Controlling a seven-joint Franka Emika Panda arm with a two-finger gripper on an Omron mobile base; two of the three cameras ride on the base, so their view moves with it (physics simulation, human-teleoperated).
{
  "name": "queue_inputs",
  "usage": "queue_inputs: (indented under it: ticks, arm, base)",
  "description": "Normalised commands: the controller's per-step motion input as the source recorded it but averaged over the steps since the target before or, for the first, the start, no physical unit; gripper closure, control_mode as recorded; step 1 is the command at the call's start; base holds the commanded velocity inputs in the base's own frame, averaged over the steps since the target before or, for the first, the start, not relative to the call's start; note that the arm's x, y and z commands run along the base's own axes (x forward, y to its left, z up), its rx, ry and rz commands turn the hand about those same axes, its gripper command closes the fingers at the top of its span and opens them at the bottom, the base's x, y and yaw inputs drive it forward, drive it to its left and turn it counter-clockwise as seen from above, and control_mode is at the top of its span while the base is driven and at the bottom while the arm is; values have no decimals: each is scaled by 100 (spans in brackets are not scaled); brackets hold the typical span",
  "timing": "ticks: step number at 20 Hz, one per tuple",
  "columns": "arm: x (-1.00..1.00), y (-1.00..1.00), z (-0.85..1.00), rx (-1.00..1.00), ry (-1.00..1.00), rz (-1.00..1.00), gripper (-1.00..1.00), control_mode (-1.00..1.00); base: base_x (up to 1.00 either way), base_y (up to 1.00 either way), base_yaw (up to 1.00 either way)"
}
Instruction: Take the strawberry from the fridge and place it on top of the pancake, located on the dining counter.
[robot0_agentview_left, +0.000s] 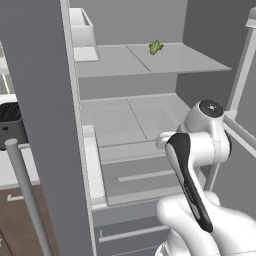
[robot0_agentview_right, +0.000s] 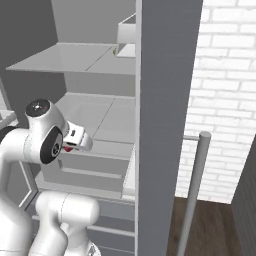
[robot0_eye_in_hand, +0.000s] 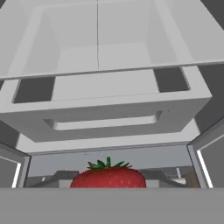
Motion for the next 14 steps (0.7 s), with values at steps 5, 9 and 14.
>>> queue_inputs:
  ticks: [5, 9, 14]
  arm:
    - [-2, 0, 0, 0, 0, 0, 100, -100]
    - [0, 0, 0, 0, 0, 0, 100, -100]
    - [-4, 0, 0, 0, 0, 0, 100, 100]
  base:
    - [0, 0, 0]
    - [0, 0, 0]
    - [-62, 15, -3]
